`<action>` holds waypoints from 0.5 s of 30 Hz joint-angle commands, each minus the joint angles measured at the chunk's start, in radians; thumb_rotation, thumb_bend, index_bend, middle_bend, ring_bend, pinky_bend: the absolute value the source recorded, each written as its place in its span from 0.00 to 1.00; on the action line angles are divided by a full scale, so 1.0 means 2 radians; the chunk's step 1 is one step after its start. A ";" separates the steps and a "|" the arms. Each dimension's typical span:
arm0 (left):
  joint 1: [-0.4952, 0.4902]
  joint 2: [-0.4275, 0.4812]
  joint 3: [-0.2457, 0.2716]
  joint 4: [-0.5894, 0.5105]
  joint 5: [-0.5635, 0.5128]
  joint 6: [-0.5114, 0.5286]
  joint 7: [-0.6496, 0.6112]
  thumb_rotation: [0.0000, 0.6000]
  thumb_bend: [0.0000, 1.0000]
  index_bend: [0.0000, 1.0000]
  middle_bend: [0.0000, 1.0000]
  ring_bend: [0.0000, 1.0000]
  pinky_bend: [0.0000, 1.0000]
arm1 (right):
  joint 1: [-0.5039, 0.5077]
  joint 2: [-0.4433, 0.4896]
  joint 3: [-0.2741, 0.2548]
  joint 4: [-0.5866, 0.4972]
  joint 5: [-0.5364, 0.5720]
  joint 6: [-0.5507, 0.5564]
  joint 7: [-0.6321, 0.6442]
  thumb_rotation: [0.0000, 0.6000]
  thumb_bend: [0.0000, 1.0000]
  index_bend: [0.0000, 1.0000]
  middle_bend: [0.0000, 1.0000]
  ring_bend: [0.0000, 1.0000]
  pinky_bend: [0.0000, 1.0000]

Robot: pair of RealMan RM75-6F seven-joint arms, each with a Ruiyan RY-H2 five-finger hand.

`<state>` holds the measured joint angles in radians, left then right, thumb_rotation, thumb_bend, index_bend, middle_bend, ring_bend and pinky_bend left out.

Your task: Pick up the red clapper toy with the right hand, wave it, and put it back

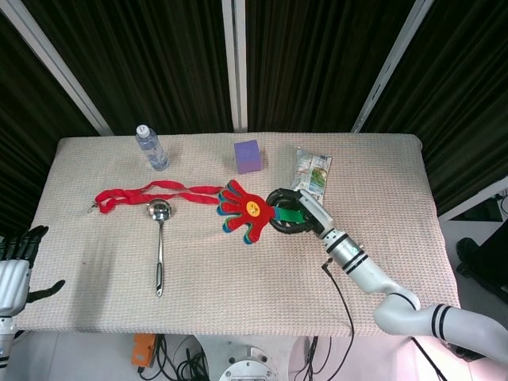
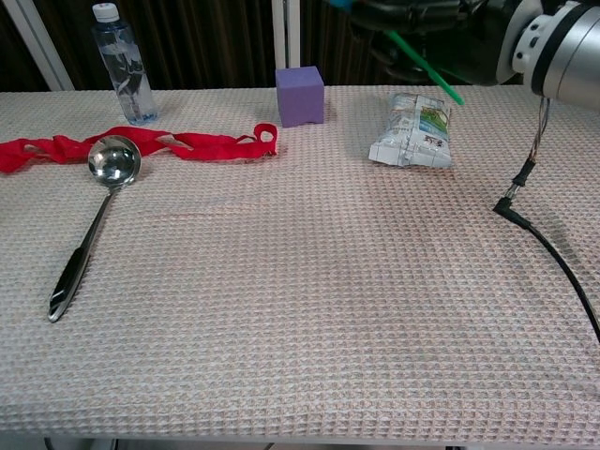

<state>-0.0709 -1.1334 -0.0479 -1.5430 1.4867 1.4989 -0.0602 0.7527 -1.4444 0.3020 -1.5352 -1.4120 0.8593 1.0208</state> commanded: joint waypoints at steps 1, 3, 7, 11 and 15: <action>0.001 0.001 0.000 0.000 -0.001 0.001 0.000 1.00 0.09 0.07 0.07 0.00 0.04 | 0.037 -0.059 -0.018 0.062 0.053 -0.026 -0.153 1.00 0.39 0.90 0.57 0.71 0.87; 0.002 0.001 0.000 0.000 -0.001 0.002 -0.001 1.00 0.09 0.07 0.07 0.00 0.04 | 0.037 -0.074 -0.018 0.069 0.078 -0.020 -0.203 1.00 0.39 0.89 0.57 0.71 0.87; 0.002 0.001 0.000 0.000 0.000 0.003 -0.001 1.00 0.09 0.07 0.07 0.00 0.04 | 0.032 -0.096 -0.012 0.072 0.114 -0.003 -0.252 1.00 0.39 0.89 0.57 0.71 0.87; 0.003 0.000 0.001 0.002 -0.001 0.002 -0.003 1.00 0.09 0.07 0.07 0.00 0.04 | 0.027 -0.125 -0.003 0.078 0.148 0.013 -0.285 1.00 0.39 0.89 0.58 0.71 0.87; 0.004 -0.001 0.001 0.003 -0.002 0.003 -0.005 1.00 0.09 0.07 0.07 0.00 0.04 | 0.030 -0.151 -0.003 0.089 0.164 0.015 -0.314 1.00 0.38 0.89 0.58 0.71 0.87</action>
<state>-0.0631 -1.1350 -0.0451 -1.5364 1.4836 1.5041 -0.0706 0.8099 -1.7282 0.2937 -1.3706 -1.0961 0.8839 0.4113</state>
